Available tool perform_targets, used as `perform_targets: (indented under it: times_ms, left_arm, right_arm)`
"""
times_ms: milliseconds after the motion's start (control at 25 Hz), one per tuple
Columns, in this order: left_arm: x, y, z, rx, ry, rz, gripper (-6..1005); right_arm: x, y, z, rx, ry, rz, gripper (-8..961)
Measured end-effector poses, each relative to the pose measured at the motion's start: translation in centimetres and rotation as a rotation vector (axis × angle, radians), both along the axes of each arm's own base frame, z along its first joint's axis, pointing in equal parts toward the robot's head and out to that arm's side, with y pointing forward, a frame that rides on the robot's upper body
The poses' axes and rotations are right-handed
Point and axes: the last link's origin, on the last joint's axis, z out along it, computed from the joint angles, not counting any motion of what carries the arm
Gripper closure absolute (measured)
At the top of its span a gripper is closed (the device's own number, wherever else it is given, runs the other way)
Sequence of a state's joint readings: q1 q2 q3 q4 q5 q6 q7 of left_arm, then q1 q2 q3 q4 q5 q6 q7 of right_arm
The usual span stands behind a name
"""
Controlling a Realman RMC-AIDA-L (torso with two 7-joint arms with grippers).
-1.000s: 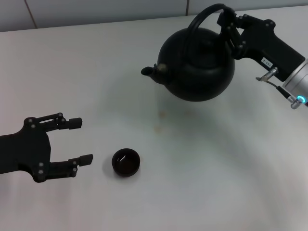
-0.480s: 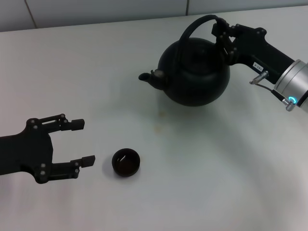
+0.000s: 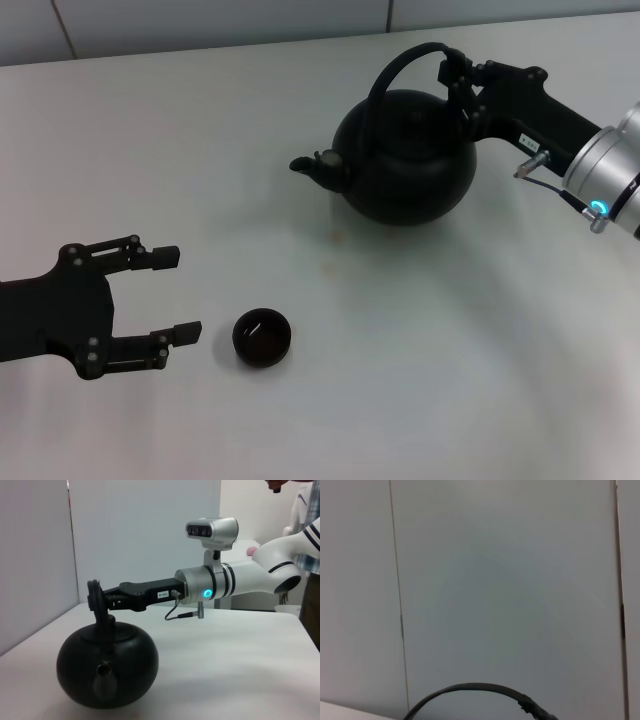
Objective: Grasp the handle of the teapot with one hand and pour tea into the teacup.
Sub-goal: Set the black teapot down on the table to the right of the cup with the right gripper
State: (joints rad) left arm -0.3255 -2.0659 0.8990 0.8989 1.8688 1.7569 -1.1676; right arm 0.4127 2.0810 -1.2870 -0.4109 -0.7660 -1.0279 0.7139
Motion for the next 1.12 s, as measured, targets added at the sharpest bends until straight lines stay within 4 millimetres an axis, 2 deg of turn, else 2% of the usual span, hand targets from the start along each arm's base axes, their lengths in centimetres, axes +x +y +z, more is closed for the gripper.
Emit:
perform_targets:
  times_ms: [720, 1120]
  left_arm:
    - [0.5, 0.2, 0.2, -0.004, 0.003, -0.024, 217]
    - [0.5, 0.2, 0.1, -0.005, 0.001, -0.023, 218]
  right_arm:
    - [-0.2, 0.1, -0.8, -0.038, -0.043, 0.014, 867]
    - [-0.6, 0.0, -1.0, -0.057, -0.062, 0.049, 832]
